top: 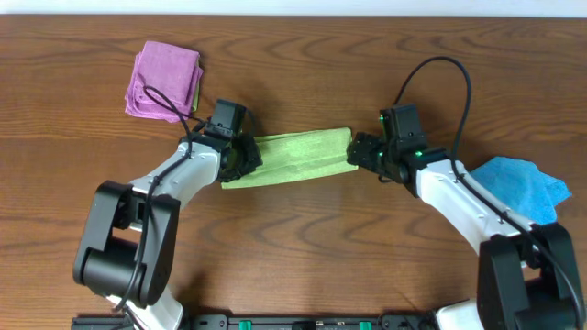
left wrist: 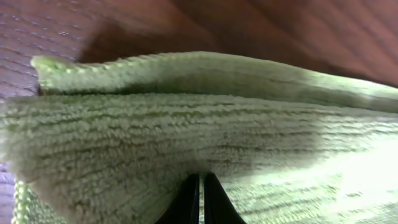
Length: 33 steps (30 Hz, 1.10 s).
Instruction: Fold the cloth
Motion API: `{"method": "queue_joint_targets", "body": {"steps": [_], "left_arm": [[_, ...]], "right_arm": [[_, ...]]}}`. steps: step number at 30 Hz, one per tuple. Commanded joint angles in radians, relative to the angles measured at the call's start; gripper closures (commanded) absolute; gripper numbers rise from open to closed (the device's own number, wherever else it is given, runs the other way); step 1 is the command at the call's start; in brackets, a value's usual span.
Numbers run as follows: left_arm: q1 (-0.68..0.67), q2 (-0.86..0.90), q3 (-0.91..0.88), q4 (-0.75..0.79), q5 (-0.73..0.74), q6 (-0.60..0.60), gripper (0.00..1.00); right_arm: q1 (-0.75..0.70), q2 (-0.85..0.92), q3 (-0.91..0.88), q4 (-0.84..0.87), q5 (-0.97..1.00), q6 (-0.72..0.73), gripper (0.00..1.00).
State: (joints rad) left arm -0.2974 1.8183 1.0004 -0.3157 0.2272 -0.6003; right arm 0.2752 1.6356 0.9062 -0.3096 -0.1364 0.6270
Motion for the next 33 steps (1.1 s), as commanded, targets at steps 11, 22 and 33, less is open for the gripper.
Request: {"method": "queue_joint_targets", "body": {"steps": [11,22,33], "left_arm": [[0.001,0.014,0.013,-0.001,-0.073,0.032,0.94],[0.002,0.014,0.013,-0.001,-0.06,0.032,0.94],[0.002,0.014,0.013,-0.002,-0.052,0.032,0.94]], "right_arm": [[0.001,0.137,0.012,0.117,-0.057,0.051,0.29],[0.003,0.23,0.012,0.251,-0.154,0.092,0.39],[0.06,0.273,0.012,0.305,-0.153,0.072,0.94]]}}
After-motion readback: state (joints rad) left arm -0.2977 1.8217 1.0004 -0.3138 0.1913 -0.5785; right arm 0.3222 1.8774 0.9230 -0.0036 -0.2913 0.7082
